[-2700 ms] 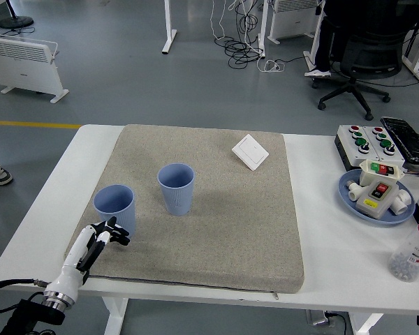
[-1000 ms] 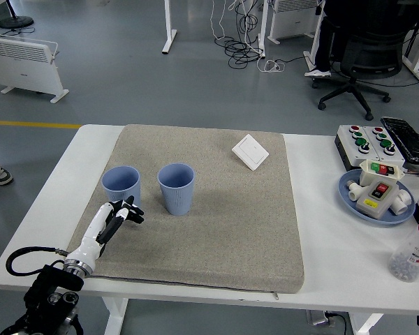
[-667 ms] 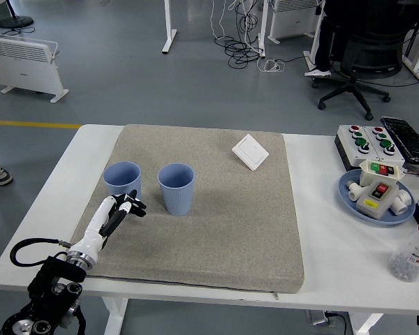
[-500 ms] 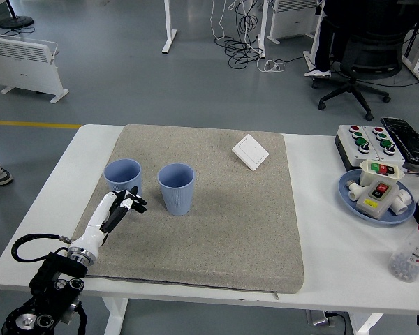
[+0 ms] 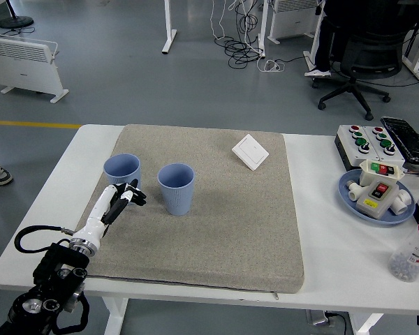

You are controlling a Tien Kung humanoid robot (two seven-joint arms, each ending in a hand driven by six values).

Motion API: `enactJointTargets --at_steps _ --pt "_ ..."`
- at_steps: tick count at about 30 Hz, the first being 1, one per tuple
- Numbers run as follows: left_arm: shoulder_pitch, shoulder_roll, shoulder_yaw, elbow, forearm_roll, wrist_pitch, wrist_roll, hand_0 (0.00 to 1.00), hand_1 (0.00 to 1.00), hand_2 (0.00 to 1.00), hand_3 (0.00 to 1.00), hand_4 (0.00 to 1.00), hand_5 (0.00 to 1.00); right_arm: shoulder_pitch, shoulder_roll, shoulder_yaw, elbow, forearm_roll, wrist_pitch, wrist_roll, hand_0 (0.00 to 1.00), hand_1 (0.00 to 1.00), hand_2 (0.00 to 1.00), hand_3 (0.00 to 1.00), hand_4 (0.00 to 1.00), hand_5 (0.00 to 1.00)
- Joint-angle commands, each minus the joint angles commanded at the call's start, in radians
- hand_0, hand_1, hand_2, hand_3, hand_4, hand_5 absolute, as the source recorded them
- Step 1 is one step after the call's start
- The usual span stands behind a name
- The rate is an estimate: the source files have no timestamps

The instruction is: Push cup pick cup insert cup

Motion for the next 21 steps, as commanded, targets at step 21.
enactJointTargets --at_steps 21 --pt "0.043 0.050 0.022 -0.111 -0.020 0.016 -0.003 0.486 0.428 0.422 0.404 0.557 0.998 0.006 0.000 -0.002 0.000 0.004 0.002 0.004 0.692 0.598 0.630 0.548 0.107 0.491"
